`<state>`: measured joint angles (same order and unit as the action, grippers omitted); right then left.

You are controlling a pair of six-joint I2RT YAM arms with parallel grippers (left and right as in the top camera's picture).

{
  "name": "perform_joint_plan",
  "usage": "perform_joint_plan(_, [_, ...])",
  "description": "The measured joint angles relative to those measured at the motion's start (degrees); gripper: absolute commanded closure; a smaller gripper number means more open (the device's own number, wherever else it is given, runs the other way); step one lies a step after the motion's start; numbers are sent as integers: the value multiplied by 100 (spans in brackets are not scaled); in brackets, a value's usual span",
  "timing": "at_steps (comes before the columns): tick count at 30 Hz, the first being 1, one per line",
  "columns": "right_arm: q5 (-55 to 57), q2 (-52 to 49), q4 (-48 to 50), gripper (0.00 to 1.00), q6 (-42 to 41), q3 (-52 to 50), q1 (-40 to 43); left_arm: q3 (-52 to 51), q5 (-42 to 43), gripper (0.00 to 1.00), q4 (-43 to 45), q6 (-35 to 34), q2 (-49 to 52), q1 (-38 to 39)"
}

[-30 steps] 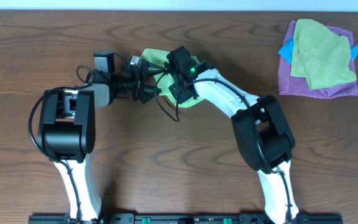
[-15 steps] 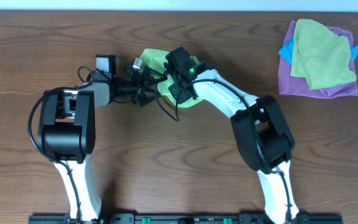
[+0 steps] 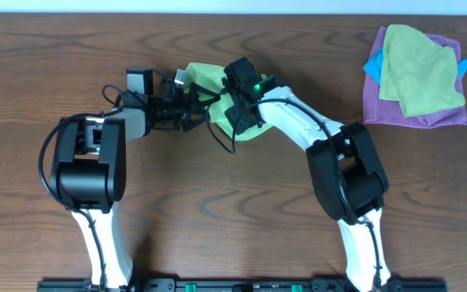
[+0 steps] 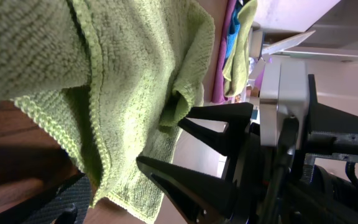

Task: Fold the cloth

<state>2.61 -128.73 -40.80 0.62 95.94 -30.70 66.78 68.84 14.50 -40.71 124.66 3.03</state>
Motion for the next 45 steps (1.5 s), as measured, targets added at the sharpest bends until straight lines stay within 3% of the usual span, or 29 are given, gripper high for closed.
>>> perform_joint_plan(12, [-155, 863, -297, 18, 2, -157, 2, 0, -326, 5, -13, -195, 28, -175])
perform_joint_plan(19, [127, 1178, -612, 20, -125, -153, 37, 0, -328, 5, 9, -372, 28, 81])
perform_joint_plan(31, [367, 1178, -684, 21, -278, -155, 789, 87, -435, 5, -48, -590, 28, 481])
perform_joint_plan(38, [367, 1178, -695, 20, -284, -155, 802, 249, -238, 5, -992, -402, 26, 293])
perform_joint_plan(45, [367, 1178, -697, 20, -284, -155, 802, 254, -90, 4, -1266, -254, -7, 214])
